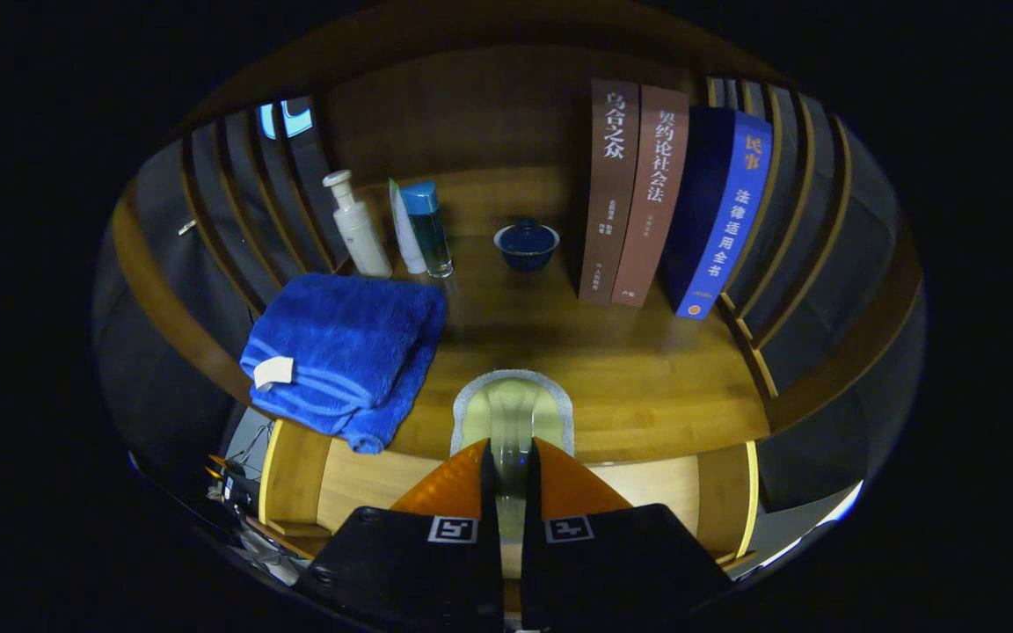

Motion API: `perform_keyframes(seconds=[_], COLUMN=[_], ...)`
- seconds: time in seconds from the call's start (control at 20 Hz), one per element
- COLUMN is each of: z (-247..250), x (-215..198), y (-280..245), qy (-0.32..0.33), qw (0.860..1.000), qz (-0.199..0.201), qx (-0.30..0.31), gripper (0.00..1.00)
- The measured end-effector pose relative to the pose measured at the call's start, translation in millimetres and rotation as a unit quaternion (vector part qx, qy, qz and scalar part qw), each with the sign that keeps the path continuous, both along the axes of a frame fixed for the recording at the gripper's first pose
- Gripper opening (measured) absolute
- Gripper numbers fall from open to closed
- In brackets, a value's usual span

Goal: Pull open the drawer, take out the items inside it, and place them on the countertop above the cabinet.

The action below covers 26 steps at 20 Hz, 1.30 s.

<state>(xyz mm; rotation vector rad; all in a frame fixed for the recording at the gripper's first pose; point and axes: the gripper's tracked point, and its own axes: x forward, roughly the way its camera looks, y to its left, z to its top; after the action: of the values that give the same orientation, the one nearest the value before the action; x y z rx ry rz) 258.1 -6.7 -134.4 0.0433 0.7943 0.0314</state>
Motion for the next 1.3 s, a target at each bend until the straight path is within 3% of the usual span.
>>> perform_keyframes(seconds=[0.5,0.8,1.1,1.3], z=[-16.5,-15.7,-12.6,-7.4], x=[76.1,88.6,90.6,90.2], y=[-2.8,-0.9,0.1,0.6], qy=[0.031,0.03,0.012,-0.008], qw=[0.999,0.999,1.0,1.0], qz=[0.002,0.004,-0.005,0.001], qx=[-0.025,-0.025,-0.012,-0.016], gripper=[0.13,0.15,0.26,0.86])
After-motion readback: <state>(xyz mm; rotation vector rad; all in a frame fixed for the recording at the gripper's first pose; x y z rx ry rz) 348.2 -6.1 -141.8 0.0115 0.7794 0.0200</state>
